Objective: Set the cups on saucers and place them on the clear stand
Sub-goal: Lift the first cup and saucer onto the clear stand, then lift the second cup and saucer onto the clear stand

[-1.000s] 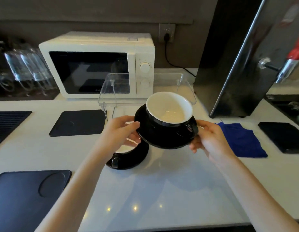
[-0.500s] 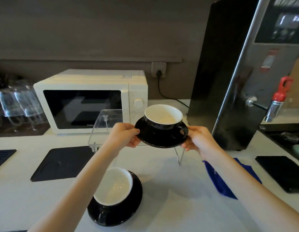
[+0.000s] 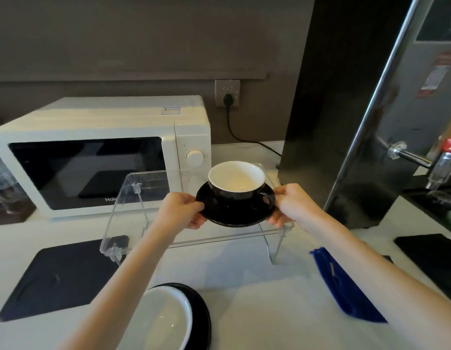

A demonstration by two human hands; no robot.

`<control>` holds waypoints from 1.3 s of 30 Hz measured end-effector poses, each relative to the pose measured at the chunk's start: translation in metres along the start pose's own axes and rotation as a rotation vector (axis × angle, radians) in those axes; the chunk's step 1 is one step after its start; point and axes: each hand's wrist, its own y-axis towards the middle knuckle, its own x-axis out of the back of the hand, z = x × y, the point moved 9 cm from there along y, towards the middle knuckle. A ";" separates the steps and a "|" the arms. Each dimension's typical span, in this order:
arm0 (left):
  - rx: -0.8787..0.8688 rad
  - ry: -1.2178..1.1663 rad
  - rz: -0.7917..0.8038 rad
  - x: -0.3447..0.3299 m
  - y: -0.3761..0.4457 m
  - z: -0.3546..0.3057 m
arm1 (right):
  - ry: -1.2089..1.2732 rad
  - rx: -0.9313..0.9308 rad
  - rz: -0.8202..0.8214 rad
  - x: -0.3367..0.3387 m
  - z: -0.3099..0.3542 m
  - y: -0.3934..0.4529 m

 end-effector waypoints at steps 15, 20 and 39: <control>-0.032 0.176 0.100 -0.002 0.001 -0.002 | -0.399 -0.005 0.057 0.007 0.010 0.002; -0.187 0.440 0.008 0.016 -0.024 -0.020 | -0.528 0.084 0.054 0.011 0.020 -0.029; 0.094 0.643 -0.173 0.091 -0.155 0.173 | -0.213 0.092 0.281 -0.170 -0.096 -0.122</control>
